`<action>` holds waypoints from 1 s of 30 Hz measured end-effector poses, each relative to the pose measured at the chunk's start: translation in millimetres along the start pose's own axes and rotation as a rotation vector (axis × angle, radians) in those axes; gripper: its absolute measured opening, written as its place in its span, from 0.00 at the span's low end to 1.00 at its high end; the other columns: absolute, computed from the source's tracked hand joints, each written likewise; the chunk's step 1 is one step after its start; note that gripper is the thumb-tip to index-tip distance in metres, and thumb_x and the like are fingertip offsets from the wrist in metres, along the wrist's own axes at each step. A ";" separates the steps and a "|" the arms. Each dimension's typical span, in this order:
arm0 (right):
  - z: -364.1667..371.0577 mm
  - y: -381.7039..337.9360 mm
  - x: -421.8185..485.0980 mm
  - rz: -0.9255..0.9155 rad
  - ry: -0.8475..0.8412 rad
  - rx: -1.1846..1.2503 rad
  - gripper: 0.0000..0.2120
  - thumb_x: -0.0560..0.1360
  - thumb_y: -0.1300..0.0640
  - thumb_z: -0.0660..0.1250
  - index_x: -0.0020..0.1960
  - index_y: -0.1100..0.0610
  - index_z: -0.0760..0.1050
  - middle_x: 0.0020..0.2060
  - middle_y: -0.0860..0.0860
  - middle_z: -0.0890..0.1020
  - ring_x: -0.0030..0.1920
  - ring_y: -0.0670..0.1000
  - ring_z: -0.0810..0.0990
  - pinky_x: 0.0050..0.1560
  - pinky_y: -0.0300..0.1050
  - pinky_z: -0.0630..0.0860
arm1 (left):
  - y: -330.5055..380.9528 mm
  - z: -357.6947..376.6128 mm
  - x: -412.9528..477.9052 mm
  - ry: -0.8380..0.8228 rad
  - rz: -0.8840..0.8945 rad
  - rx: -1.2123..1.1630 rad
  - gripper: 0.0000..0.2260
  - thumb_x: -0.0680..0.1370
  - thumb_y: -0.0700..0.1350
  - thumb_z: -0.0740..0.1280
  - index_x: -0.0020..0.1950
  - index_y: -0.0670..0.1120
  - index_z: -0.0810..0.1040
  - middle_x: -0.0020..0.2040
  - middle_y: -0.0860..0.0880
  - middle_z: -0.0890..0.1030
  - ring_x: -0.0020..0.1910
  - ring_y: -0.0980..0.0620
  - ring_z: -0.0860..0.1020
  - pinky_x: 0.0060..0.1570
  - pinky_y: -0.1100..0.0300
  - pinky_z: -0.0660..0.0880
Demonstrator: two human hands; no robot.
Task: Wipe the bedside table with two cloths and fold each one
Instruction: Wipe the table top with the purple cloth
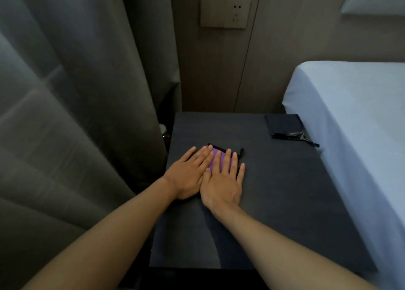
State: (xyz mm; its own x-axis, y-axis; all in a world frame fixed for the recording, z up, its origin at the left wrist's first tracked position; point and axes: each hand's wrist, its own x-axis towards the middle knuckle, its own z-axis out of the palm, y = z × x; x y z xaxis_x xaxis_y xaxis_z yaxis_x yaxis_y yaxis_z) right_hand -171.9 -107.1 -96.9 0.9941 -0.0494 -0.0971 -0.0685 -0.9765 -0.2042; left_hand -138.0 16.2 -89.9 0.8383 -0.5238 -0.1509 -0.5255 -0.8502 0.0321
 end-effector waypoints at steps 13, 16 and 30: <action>0.8 -34.3 -1.8 -0.299 -0.117 -0.035 0.27 0.83 0.45 0.40 0.80 0.48 0.37 0.80 0.51 0.37 0.78 0.53 0.32 0.76 0.60 0.32 | -6.5 17.5 -58.2 0.042 -0.319 -0.047 0.29 0.81 0.57 0.37 0.79 0.47 0.37 0.81 0.48 0.37 0.78 0.53 0.35 0.75 0.53 0.33; -1.0 -32.8 -5.6 -0.371 -0.144 -0.048 0.27 0.83 0.45 0.41 0.80 0.48 0.37 0.80 0.50 0.37 0.78 0.52 0.32 0.75 0.61 0.31 | 4.9 20.7 -68.2 0.057 -0.400 -0.091 0.34 0.75 0.60 0.31 0.79 0.47 0.36 0.80 0.48 0.36 0.78 0.53 0.34 0.75 0.51 0.34; 1.6 -11.1 -29.0 -0.670 -0.146 -0.134 0.29 0.82 0.44 0.41 0.81 0.47 0.40 0.81 0.50 0.39 0.79 0.51 0.34 0.75 0.61 0.30 | 64.0 27.8 -103.1 0.094 -0.659 -0.131 0.38 0.72 0.60 0.28 0.78 0.43 0.34 0.80 0.44 0.35 0.78 0.48 0.34 0.76 0.49 0.34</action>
State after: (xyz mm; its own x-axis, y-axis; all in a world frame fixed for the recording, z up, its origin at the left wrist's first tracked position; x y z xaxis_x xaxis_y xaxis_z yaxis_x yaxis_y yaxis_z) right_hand -200.1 -94.5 -93.4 0.7961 0.5925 -0.1237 0.5761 -0.8044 -0.1450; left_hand -262.1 17.3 -99.8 0.9896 0.1091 -0.0935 0.1170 -0.9897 0.0829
